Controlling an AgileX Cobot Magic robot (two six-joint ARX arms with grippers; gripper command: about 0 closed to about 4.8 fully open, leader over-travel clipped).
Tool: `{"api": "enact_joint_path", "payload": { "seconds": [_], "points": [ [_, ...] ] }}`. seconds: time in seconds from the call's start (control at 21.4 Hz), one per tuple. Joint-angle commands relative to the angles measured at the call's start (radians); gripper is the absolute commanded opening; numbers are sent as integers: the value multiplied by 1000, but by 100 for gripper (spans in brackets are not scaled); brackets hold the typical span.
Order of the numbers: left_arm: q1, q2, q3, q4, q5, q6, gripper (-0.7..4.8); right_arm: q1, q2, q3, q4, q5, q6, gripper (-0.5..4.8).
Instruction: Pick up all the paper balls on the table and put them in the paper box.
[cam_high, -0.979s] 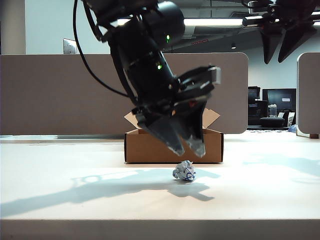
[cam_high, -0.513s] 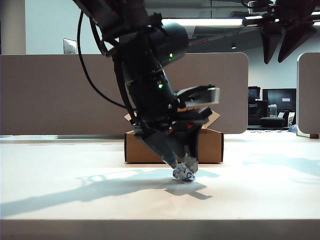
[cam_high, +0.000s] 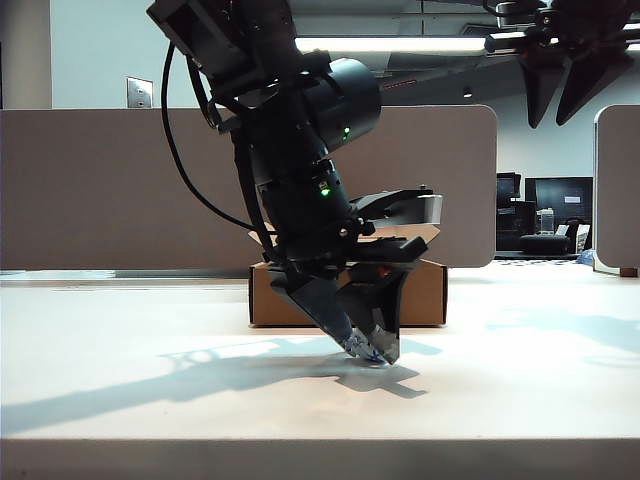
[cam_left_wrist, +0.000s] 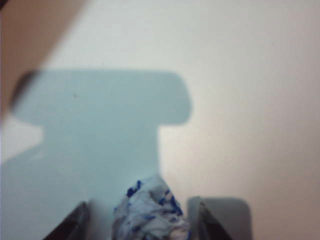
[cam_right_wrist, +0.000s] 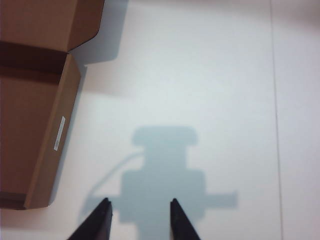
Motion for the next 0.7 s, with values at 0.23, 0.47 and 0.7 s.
{"api": "enact_joint_path", "payload": {
  "seconds": [0.23,0.47,0.7],
  "points": [
    [0,2,0,14,-10,-1,120,0,-5,3,11,1,-1,144],
    [0,2,6,6,-10,-1,120,0,-5,3,11,2,-1,143],
    [0,-13,189,-129,-23,12,120,0,-5,3,15,1,-1,143]
  ]
}}
